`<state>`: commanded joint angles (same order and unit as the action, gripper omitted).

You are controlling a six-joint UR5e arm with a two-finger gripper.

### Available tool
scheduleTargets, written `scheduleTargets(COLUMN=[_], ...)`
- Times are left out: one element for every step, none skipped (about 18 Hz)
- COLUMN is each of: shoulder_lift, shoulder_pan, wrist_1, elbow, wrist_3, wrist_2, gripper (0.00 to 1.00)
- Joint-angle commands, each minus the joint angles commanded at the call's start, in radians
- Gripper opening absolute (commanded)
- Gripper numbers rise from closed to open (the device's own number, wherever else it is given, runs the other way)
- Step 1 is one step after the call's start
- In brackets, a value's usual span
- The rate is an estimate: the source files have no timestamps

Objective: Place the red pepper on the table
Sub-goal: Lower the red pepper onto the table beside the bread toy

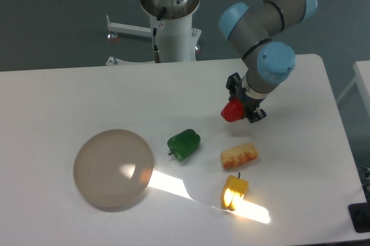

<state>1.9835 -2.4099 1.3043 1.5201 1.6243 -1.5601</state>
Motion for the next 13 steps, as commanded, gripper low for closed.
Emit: scheduleTargets(shoulder_lift=[0.000, 0.001, 0.001, 0.001, 0.001, 0.003, 0.003, 0.004, 0.006, 0.009, 0.009, 0.011, 0.012], shoulder_pan=[0.003, 0.006, 0.009, 0.009, 0.011, 0.012, 0.012, 0.014, 0.014, 0.017, 0.018, 0.021, 0.021], wrist_1=[-0.019, -0.036, -0.048, -0.049, -0.051, -0.051, -0.053, -0.053, -0.053, -0.054, -0.054, -0.056, -0.060], elbow=[0.011, 0.015, 0.017, 0.017, 0.017, 0.017, 0.020, 0.023, 0.026, 0.031, 0.032, 0.034, 0.035], wrist_3=[0.011, 0.020, 0.023, 0.023, 0.023, 0.022, 0.020, 0.017, 0.011, 0.008, 0.006, 0.008, 0.008], wrist_2=[0.000, 0.000, 0.002, 0.002, 0.003, 0.006, 0.011, 0.023, 0.029, 0.029, 0.029, 0.029, 0.029], gripper=[0.39, 0.39, 0.39, 0.39, 0.39, 0.39, 0.39, 0.39, 0.39, 0.39, 0.39, 0.39, 0.39])
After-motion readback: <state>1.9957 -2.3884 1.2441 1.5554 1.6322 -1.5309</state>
